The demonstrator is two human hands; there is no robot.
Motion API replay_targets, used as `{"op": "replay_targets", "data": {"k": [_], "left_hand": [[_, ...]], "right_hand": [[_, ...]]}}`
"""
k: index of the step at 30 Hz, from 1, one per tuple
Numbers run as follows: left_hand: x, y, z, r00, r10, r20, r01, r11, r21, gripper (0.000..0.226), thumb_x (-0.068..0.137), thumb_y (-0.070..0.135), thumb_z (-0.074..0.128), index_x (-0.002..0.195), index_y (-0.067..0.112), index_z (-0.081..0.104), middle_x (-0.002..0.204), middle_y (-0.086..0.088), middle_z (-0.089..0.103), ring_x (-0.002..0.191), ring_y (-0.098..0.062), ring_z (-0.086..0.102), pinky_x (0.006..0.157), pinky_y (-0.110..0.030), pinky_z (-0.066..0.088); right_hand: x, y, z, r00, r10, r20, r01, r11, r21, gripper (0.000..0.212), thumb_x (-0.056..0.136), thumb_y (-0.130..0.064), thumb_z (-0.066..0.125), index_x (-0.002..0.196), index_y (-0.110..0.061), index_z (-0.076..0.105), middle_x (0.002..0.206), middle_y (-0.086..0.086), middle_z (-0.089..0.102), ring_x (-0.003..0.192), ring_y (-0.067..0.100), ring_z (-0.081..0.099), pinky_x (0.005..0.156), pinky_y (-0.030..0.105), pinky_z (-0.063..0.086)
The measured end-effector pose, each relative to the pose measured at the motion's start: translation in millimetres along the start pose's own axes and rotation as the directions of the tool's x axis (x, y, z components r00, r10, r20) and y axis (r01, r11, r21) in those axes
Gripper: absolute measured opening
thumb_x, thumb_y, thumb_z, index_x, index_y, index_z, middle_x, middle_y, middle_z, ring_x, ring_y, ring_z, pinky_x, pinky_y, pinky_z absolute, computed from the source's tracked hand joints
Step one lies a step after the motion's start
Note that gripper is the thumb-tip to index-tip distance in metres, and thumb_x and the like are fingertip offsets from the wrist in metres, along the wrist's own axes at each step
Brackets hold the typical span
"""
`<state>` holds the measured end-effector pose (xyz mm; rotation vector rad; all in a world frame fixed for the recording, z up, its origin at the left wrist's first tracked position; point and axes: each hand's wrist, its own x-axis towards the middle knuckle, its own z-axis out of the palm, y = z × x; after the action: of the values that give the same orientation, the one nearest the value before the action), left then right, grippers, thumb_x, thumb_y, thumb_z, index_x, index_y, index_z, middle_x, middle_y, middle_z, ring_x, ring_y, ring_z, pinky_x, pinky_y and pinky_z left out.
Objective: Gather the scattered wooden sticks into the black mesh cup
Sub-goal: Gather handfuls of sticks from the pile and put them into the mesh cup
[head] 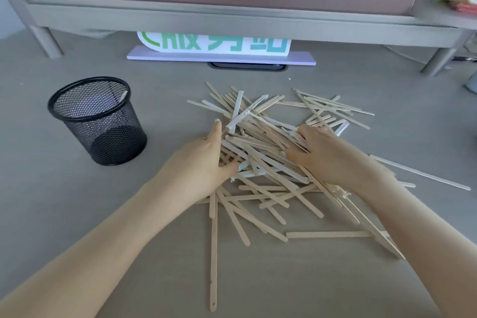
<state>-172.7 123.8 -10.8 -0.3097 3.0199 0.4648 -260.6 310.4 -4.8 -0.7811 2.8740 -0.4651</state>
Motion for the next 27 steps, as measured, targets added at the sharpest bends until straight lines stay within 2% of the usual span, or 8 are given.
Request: {"op": "replay_targets", "data": {"k": [3, 7, 11, 15, 17, 21, 25, 27], "left_hand": [[5, -1, 1, 0.999, 0.03, -0.045, -0.033, 0.998, -0.06, 0.074, 0.089, 0.037, 0.052, 0.146, 0.019, 0.008, 0.082, 0.0, 0.05, 0.065, -0.007, 0.044, 0.049, -0.02, 0.029], [18, -7, 2, 0.999, -0.018, -0.044, 0.01, 0.985, -0.171, 0.065, 0.088, 0.03, 0.055, 0.142, 0.018, 0.022, 0.127, -0.004, 0.048, 0.103, -0.019, 0.048, 0.067, -0.024, 0.034], [27, -15, 0, 0.996, -0.086, 0.007, 0.086, 0.971, -0.222, 0.06, 0.084, 0.022, 0.056, 0.138, 0.018, 0.03, 0.129, -0.004, 0.044, 0.091, -0.015, 0.046, 0.061, -0.024, 0.035], [30, -23, -1, 0.991, -0.128, 0.032, 0.131, 0.956, -0.261, 0.039, 0.08, 0.026, 0.058, 0.116, 0.018, 0.045, 0.101, 0.0, 0.051, 0.071, -0.007, 0.049, 0.05, -0.024, 0.032], [29, -23, 0, 0.989, -0.143, 0.023, 0.144, 0.955, -0.259, 0.03, 0.081, 0.027, 0.057, 0.107, 0.016, 0.046, 0.087, 0.003, 0.047, 0.065, -0.007, 0.045, 0.048, -0.024, 0.029], [27, -22, 1, 0.992, -0.126, 0.004, 0.124, 0.966, -0.225, 0.021, 0.085, 0.023, 0.052, 0.099, 0.009, 0.045, 0.079, 0.005, 0.034, 0.061, -0.008, 0.033, 0.048, -0.024, 0.022], [23, -22, -3, 0.996, -0.086, -0.022, 0.08, 0.974, -0.212, 0.014, 0.091, 0.021, 0.047, 0.097, 0.013, 0.038, 0.081, 0.003, 0.034, 0.061, -0.008, 0.033, 0.048, -0.023, 0.023], [22, -24, -9, 0.995, -0.09, -0.032, 0.081, 0.972, -0.22, 0.012, 0.093, 0.022, 0.044, 0.098, 0.013, 0.037, 0.078, 0.002, 0.04, 0.06, -0.011, 0.038, 0.049, -0.024, 0.027]], "right_hand": [[-1, -3, 2, 1.0, -0.012, -0.022, 0.011, 1.0, -0.024, 0.037, 0.091, -0.045, 0.045, 0.071, -0.016, 0.032, 0.066, -0.003, 0.039, 0.054, 0.012, 0.034, 0.049, 0.027, 0.025], [1, -6, 7, 0.997, -0.058, -0.055, 0.056, 0.998, -0.043, 0.035, 0.092, -0.046, 0.041, 0.079, -0.014, 0.036, 0.065, -0.003, 0.045, 0.056, 0.014, 0.044, 0.049, 0.023, 0.026], [2, -4, 10, 0.995, -0.072, -0.066, 0.066, 0.995, -0.077, 0.035, 0.093, -0.048, 0.037, 0.074, -0.018, 0.032, 0.06, -0.006, 0.044, 0.058, 0.01, 0.042, 0.079, 0.03, 0.031], [4, -7, 7, 0.992, -0.075, -0.106, 0.067, 0.995, -0.072, 0.034, 0.094, -0.041, 0.035, 0.072, -0.017, 0.033, 0.062, -0.005, 0.04, 0.06, 0.01, 0.038, 0.099, 0.035, 0.022], [1, -12, 3, 0.99, -0.082, -0.118, 0.081, 0.997, -0.009, 0.03, 0.095, -0.038, 0.035, 0.078, -0.014, 0.038, 0.065, -0.003, 0.044, 0.065, 0.014, 0.041, 0.093, 0.032, 0.022], [-5, -21, -5, 0.988, -0.11, -0.108, 0.124, 0.983, 0.136, 0.024, 0.095, -0.033, 0.039, 0.085, -0.011, 0.042, 0.065, -0.002, 0.045, 0.058, 0.016, 0.04, 0.054, 0.027, 0.028], [-3, -23, -5, 0.985, -0.106, -0.137, 0.139, 0.953, 0.268, 0.023, 0.094, -0.027, 0.042, 0.075, -0.016, 0.035, 0.065, 0.003, 0.048, 0.058, 0.02, 0.042, 0.054, 0.033, 0.033], [-2, -26, -6, 0.983, -0.102, -0.151, 0.146, 0.934, 0.325, 0.02, 0.093, -0.026, 0.042, 0.075, -0.019, 0.037, 0.07, 0.004, 0.055, 0.055, 0.012, 0.046, 0.054, 0.031, 0.036]]}}
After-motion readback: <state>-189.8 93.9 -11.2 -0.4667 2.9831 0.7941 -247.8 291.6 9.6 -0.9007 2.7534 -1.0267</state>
